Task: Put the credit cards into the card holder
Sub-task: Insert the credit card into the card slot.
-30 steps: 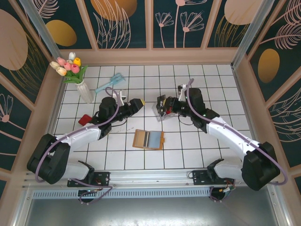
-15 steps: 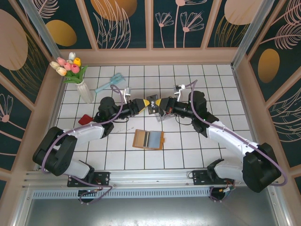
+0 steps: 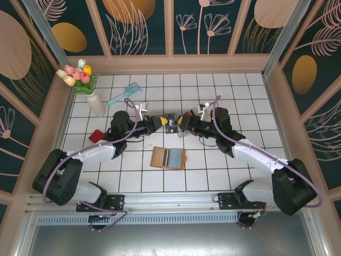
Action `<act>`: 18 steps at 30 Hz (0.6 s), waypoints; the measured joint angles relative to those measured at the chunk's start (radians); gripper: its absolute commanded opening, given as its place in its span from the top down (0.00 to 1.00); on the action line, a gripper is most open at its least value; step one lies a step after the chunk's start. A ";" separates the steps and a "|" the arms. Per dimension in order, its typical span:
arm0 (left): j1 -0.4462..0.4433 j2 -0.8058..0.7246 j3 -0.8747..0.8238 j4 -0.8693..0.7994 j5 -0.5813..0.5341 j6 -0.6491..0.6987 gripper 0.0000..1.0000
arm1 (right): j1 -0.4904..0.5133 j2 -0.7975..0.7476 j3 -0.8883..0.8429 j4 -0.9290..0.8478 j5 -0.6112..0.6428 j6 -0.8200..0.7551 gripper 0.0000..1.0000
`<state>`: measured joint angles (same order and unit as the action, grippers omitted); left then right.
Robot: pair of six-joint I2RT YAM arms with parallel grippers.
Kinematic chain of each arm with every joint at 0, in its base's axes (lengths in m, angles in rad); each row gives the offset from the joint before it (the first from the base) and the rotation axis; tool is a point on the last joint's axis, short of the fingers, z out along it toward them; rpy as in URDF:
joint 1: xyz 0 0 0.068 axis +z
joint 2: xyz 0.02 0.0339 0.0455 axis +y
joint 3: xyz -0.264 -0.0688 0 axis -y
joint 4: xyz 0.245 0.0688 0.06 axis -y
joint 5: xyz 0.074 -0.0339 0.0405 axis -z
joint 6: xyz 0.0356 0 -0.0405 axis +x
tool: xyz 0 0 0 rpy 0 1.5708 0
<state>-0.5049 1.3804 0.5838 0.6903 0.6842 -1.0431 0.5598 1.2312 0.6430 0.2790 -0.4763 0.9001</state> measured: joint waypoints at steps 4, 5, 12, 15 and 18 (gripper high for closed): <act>0.000 -0.026 -0.014 -0.257 -0.054 0.155 1.00 | 0.067 0.000 -0.006 -0.206 0.153 -0.069 0.60; 0.000 -0.028 -0.034 -0.298 -0.066 0.179 1.00 | 0.084 0.000 -0.016 -0.232 0.170 -0.080 0.59; -0.028 -0.057 -0.140 -0.444 -0.140 0.259 1.00 | 0.162 0.061 -0.103 -0.280 0.220 -0.075 0.57; -0.047 -0.073 -0.154 -0.429 -0.149 0.262 1.00 | 0.176 0.089 -0.119 -0.275 0.223 -0.056 0.57; -0.070 -0.071 -0.158 -0.397 -0.157 0.265 1.00 | 0.177 0.103 -0.127 -0.261 0.225 -0.048 0.58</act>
<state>-0.5747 1.3090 0.4259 0.2928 0.5270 -0.7780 0.7368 1.3342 0.5156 0.0181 -0.2516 0.8520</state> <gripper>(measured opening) 0.067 0.424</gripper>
